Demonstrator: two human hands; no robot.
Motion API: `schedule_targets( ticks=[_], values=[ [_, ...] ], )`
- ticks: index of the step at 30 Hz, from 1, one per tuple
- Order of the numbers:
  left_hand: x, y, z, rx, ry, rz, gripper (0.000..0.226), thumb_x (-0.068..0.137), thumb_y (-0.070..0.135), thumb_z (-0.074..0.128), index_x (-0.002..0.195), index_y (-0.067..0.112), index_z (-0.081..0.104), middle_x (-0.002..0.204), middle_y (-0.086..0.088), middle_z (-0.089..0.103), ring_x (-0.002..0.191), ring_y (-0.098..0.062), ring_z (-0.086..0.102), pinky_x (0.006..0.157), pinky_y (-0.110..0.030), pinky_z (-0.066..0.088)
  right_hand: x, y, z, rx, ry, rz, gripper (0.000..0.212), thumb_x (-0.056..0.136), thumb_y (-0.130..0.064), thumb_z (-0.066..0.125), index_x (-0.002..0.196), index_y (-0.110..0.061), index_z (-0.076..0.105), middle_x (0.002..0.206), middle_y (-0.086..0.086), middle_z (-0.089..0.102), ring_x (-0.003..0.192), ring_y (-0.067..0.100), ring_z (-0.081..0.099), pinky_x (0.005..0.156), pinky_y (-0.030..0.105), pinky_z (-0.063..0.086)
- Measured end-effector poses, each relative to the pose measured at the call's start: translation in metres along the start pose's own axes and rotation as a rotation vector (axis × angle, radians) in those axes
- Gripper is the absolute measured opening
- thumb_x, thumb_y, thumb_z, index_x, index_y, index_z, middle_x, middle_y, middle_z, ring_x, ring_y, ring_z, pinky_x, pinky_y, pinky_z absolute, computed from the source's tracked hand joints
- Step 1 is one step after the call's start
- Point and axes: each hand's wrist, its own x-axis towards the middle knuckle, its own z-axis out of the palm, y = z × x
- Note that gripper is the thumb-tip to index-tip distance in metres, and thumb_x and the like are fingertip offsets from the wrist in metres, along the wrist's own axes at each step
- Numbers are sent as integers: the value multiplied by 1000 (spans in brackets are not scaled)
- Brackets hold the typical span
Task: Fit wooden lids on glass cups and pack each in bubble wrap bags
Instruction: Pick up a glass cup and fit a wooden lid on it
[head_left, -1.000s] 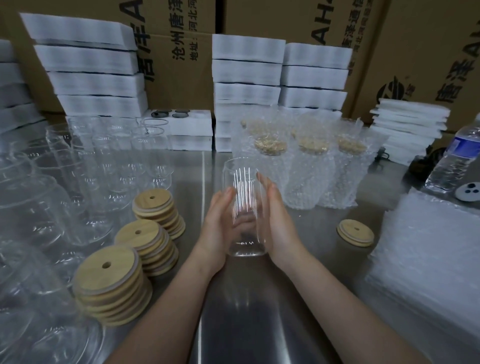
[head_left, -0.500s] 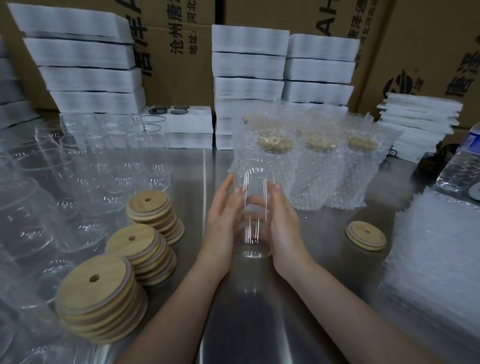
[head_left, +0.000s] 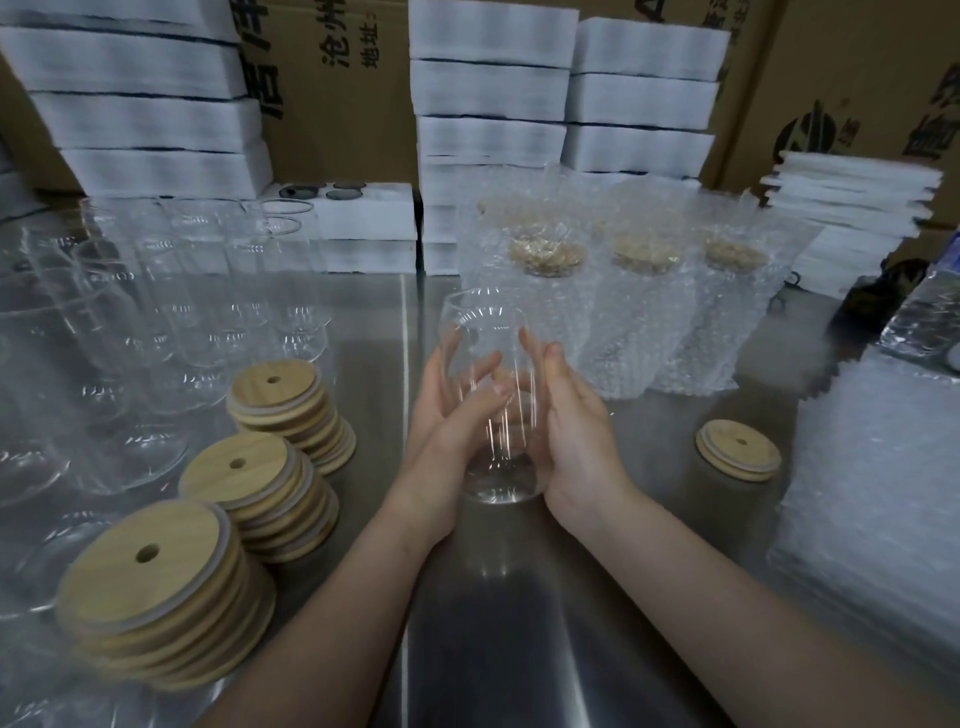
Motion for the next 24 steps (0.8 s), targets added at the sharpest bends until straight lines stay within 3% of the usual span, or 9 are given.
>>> schedule_targets(
  ticks=[3,5,8,10,14,16,19,21,24],
  values=[
    [2,2,-2,-43,-42,-25,67,80,25,63,143,18,43,124,-12,64,95,-23,69,76,-38,54,-1,-3,-1,-20,-41,5,35,88,-49,52,114,-33,68,102,13,67,83,33,55,66,38,48],
    [2,4,-1,-44,-59,-30,66,82,30,59,143,12,41,115,-9,65,93,-21,65,80,-39,51,-1,-5,-2,-55,-80,16,50,82,-55,52,119,-26,68,100,11,70,77,24,58,61,30,45],
    [2,2,0,-56,3,-8,53,78,34,63,123,13,43,97,2,69,82,-17,67,78,-42,49,1,-5,-3,-71,-196,79,54,88,-62,39,117,-25,67,95,-1,74,68,8,65,55,19,50],
    [1,2,2,-28,64,19,50,73,39,68,109,19,39,91,4,65,72,-13,65,67,-37,50,2,-5,-4,-41,-219,126,55,95,-63,29,114,-27,66,96,-2,75,72,10,67,63,22,55],
    [1,3,0,120,167,121,38,79,42,66,109,23,51,99,2,70,86,-15,69,69,-30,55,-1,-8,-2,-35,-234,132,67,89,-66,31,134,-21,52,123,13,68,112,33,66,92,52,55],
    [0,5,-1,146,174,141,34,83,39,63,110,18,62,105,-7,72,93,-21,70,75,-33,56,-3,-11,1,-64,-188,84,75,79,-66,40,136,-17,46,121,19,67,109,41,66,86,55,56],
    [-3,5,2,149,69,101,35,86,43,62,110,18,69,106,-8,73,96,-26,71,81,-42,57,-6,-10,2,-144,-118,-41,69,74,-64,49,130,-24,43,109,12,72,96,34,71,86,54,57],
    [-7,6,8,190,38,77,57,78,45,70,128,20,58,107,3,73,98,-15,71,81,-33,58,-9,-8,3,-156,-71,-91,61,72,-64,52,122,-29,48,102,6,74,96,30,72,88,52,57],
    [-10,5,11,244,17,107,81,73,24,78,143,18,37,128,6,64,110,-10,67,81,-25,56,-9,-5,5,-108,-49,-112,46,72,-64,52,108,-34,57,104,9,75,93,33,72,82,47,58]
  ],
)
